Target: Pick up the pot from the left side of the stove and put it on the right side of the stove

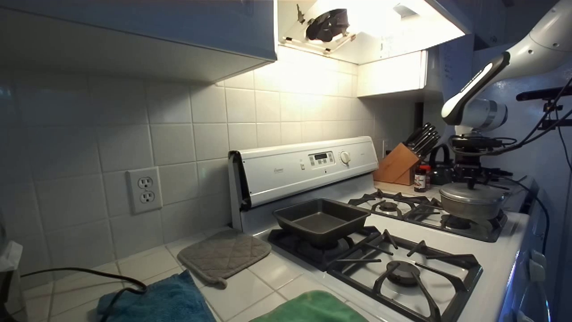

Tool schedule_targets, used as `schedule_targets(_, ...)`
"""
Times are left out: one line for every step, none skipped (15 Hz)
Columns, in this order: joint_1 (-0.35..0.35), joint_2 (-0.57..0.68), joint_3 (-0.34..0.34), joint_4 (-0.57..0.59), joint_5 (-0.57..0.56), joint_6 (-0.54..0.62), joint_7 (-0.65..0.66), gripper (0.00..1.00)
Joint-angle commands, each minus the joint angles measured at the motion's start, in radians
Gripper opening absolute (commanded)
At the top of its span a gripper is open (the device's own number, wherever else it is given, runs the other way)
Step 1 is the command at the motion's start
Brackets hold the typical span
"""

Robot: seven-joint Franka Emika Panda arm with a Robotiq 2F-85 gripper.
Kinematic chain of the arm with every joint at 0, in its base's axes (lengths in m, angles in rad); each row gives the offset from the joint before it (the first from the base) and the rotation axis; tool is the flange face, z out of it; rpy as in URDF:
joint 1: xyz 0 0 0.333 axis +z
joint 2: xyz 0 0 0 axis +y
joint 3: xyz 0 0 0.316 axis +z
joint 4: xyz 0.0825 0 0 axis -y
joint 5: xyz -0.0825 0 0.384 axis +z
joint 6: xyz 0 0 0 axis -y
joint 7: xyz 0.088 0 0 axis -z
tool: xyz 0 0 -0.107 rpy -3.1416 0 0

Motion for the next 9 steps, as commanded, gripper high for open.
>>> schedule_targets(-0.028, 0.034, 0.005, 0.047, 0.033, -0.003, -0.009, 0.12)
schedule_targets(-0.031, 0.039, 0.005, 0.052, 0.033, 0.001, -0.007, 0.12)
schedule_targets(-0.034, 0.043, 0.005, 0.058, 0.032, 0.006, -0.004, 0.12)
schedule_targets(-0.037, 0.048, 0.006, 0.062, 0.033, 0.01, -0.004, 0.12)
schedule_targets(-0.038, 0.051, 0.006, 0.067, 0.033, 0.016, -0.001, 0.12)
schedule_targets(-0.039, 0.056, 0.006, 0.073, 0.034, 0.018, 0.0, 0.12)
schedule_targets(-0.039, 0.059, 0.007, 0.076, 0.034, 0.022, 0.002, 0.12)
schedule_targets(-0.038, 0.063, 0.008, 0.079, 0.033, 0.026, 0.005, 0.12)
schedule_targets(-0.036, 0.066, 0.008, 0.081, 0.031, 0.032, 0.008, 0.12)
